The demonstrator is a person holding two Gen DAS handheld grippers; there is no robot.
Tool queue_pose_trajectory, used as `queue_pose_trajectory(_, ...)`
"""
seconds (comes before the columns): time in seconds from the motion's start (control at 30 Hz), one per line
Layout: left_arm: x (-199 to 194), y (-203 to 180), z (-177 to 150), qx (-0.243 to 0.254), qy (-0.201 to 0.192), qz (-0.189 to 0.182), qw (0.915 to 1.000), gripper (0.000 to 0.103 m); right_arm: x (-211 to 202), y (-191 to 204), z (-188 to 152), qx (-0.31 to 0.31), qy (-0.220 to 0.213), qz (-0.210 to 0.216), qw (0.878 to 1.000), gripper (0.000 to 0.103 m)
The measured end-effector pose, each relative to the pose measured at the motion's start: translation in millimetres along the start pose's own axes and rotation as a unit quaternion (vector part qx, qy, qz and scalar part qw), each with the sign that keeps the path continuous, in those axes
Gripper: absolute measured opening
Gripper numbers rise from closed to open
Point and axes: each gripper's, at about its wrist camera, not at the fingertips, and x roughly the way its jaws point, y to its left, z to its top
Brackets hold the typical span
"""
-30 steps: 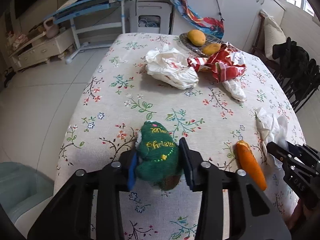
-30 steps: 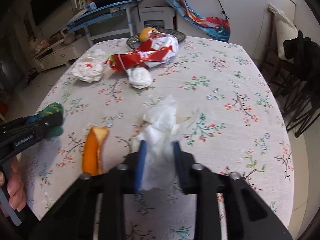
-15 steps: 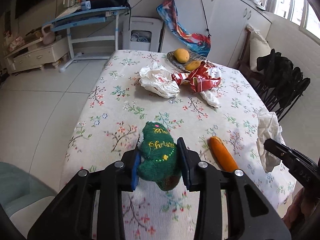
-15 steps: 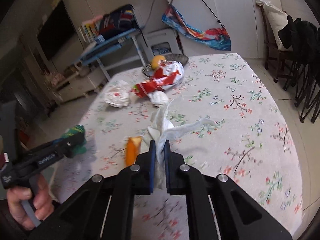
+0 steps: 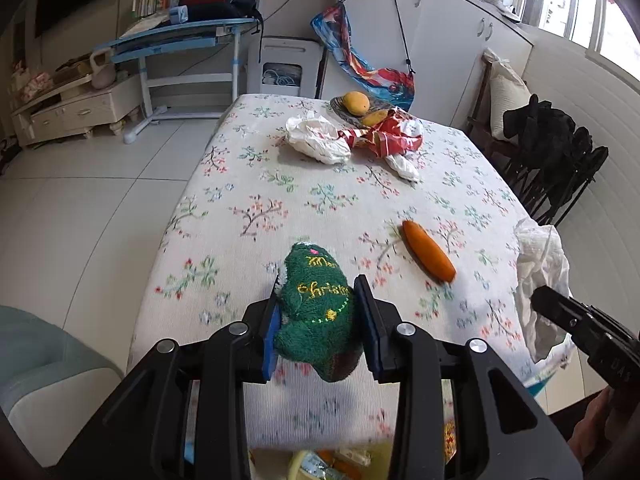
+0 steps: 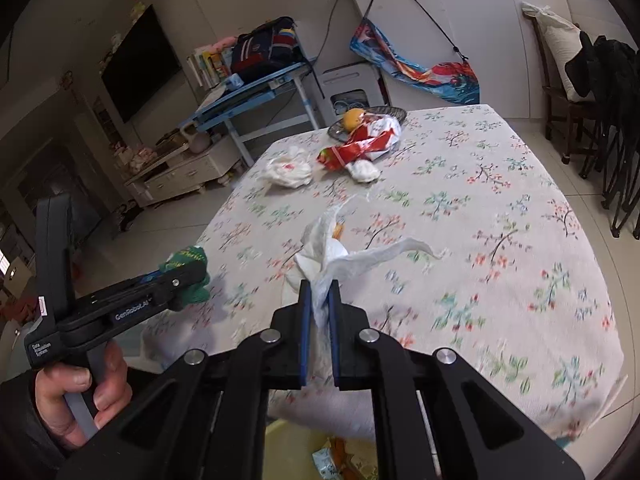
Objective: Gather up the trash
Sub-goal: 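Carry the tissue to the yellow basin and release it with the right gripper while the left carries the plush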
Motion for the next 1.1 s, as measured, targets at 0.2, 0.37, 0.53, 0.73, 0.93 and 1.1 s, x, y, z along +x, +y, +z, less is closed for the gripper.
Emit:
queue_pose_trajectory(0.2,-18,-3,-23,0.006,0.001,-0.004,1.0,0.032,-12,13,-21,-0.014,0.008,0.006,1.0,0.009)
queue_pose_trajectory(0.37,-32,-4,-44,0.01,0.005,-0.005,0.9999,0.032,-20,20,-39,-0.022,0.02,0.008,1.0,0.009)
queue_pose_trajectory(0.53,-44,-7,-62,0.014,0.011,-0.012,0.9998,0.032,-25,26,-55,-0.021,0.035,0.012,0.999,0.009)
queue_pose_trajectory(0.73,-58,-13,-78,0.025,0.011,-0.018,0.9994,0.032,-29,34,-74,-0.03,0.057,0.014,0.998,0.01)
queue_pose_trajectory(0.93,-70,-13,-89,0.03,0.01,-0.02,0.9993,0.032,-27,44,-92,-0.04,0.086,0.016,0.995,0.011)
queue_pose_trajectory(1.1,-73,-15,-95,0.036,0.015,-0.017,0.9991,0.032,-18,49,-106,-0.049,0.122,0.016,0.991,0.012)
